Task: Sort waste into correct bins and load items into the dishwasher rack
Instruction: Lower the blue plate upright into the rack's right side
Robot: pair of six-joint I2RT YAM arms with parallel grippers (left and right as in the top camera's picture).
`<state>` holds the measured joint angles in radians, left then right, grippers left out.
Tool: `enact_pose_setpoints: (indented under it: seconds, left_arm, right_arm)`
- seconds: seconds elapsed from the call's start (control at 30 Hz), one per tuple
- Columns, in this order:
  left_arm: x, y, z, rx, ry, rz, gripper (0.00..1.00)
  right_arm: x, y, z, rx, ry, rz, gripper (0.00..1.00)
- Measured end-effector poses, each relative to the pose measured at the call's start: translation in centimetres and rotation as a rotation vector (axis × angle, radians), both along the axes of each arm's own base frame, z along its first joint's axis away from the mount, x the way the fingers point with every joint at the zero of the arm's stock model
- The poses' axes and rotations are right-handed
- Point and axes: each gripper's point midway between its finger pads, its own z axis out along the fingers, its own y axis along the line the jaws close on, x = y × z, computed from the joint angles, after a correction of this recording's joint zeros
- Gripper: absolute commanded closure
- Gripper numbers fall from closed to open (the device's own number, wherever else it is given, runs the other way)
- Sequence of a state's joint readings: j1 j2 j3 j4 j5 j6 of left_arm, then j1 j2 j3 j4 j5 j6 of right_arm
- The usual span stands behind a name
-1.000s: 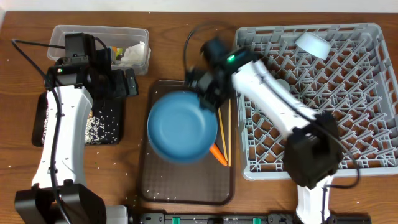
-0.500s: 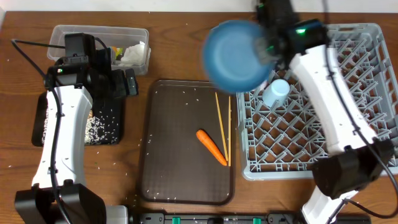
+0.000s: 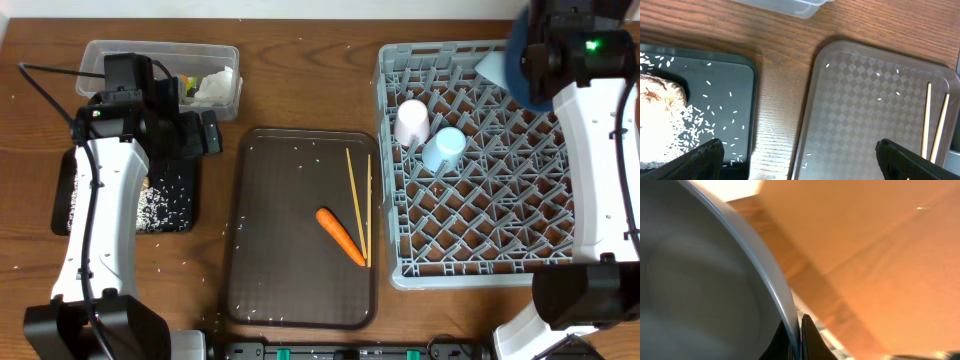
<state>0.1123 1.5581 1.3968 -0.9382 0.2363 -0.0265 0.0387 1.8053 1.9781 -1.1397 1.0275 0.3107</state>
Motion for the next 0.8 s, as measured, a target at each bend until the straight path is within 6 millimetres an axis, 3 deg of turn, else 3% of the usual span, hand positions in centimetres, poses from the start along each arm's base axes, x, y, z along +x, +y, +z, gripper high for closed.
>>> enact_pose_setpoints:
  seconds: [0.13, 0.4, 0.8]
  left_arm:
    - [0.0, 0.0, 0.0, 0.0, 0.0, 0.0, 0.02]
    - [0.0, 0.0, 0.0, 0.0, 0.0, 0.0, 0.02]
    - [0.0, 0.0, 0.0, 0.0, 0.0, 0.0, 0.02]
  right_arm:
    - [-1.9, -1.9, 1.2, -0.113, 0.063, -0.082, 0.99]
    - [-4.5, -2.9, 0.6, -0.161, 0.185, -0.137, 0.99]
    - [-7.2, -7.9, -5.7, -0.143, 0.306, -0.277, 0.99]
